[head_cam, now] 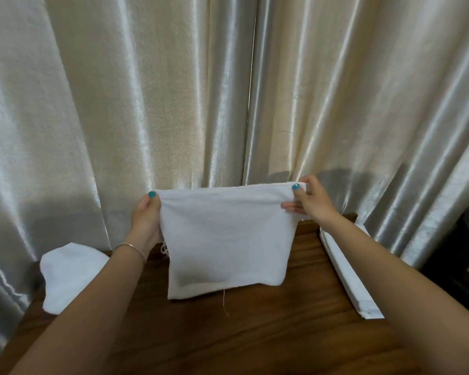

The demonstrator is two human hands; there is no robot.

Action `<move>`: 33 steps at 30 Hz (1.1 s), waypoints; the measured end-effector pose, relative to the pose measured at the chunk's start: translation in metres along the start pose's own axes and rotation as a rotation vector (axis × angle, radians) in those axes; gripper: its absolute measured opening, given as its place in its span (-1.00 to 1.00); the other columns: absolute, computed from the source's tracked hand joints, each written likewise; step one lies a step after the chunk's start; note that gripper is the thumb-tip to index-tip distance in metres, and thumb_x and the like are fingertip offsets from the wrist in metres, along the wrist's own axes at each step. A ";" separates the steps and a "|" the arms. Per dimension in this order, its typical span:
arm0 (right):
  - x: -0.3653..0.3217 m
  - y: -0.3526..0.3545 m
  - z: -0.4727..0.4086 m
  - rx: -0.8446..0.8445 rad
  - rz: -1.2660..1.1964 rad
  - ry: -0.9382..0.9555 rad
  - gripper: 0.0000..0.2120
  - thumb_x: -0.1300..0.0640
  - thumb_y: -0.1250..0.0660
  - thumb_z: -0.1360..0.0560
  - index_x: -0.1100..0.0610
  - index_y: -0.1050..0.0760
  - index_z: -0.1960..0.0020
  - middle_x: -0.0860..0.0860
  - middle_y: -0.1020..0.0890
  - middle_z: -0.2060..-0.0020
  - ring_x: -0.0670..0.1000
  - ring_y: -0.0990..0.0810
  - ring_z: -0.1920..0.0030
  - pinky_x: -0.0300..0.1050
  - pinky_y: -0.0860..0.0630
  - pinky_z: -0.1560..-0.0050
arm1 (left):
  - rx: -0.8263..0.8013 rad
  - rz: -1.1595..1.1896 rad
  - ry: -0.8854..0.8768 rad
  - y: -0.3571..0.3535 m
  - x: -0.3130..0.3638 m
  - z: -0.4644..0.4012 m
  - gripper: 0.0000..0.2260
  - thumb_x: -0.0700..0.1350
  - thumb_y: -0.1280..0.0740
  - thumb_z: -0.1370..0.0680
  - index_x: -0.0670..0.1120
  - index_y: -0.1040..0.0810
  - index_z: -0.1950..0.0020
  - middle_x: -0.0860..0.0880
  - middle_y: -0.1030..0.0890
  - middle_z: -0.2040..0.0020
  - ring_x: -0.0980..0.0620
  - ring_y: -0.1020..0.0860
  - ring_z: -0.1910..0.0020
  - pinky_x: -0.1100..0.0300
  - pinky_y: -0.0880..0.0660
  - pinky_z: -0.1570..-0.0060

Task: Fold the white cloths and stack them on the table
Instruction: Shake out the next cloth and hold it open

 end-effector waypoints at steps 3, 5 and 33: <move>-0.004 0.011 0.003 0.020 0.090 0.114 -0.67 0.29 -0.45 -0.43 0.14 -0.49 -0.15 0.09 -0.61 0.00 0.04 -0.61 0.04 -0.09 -0.61 -0.03 | -0.030 -0.061 -0.097 0.006 0.016 0.002 -0.81 0.05 -0.21 -0.59 0.06 -0.53 0.17 -0.02 -0.55 0.09 0.01 -0.49 0.02 0.15 -0.43 -0.09; -0.004 0.011 0.011 0.026 0.069 0.173 -0.73 0.41 -0.44 -0.39 0.27 -0.59 -0.08 0.13 -0.63 -0.04 0.04 -0.58 -0.03 -0.19 -0.58 -0.09 | -0.076 -0.040 -0.142 0.007 0.021 0.011 -0.83 0.01 -0.22 -0.60 0.07 -0.57 0.12 0.01 -0.57 0.04 0.05 -0.48 -0.05 0.20 -0.38 -0.15; 0.284 -0.003 0.213 -0.939 0.177 -0.771 -0.72 0.41 -0.48 -0.32 0.24 -0.60 -0.01 0.19 -0.67 -0.08 0.10 -0.64 -0.14 -0.09 -0.61 -0.08 | -0.504 -0.317 0.595 0.093 -0.238 0.269 -0.66 0.02 -0.25 -0.50 -0.08 -0.58 -0.20 -0.02 -0.65 -0.16 0.02 -0.53 -0.25 0.12 -0.35 -0.33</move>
Point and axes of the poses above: each hand's wrist, its own z-axis away from the middle knuckle, its own y-axis out of the back of the hand, x = y × z, the point moved 9 cm from there along -z, towards the middle knuckle
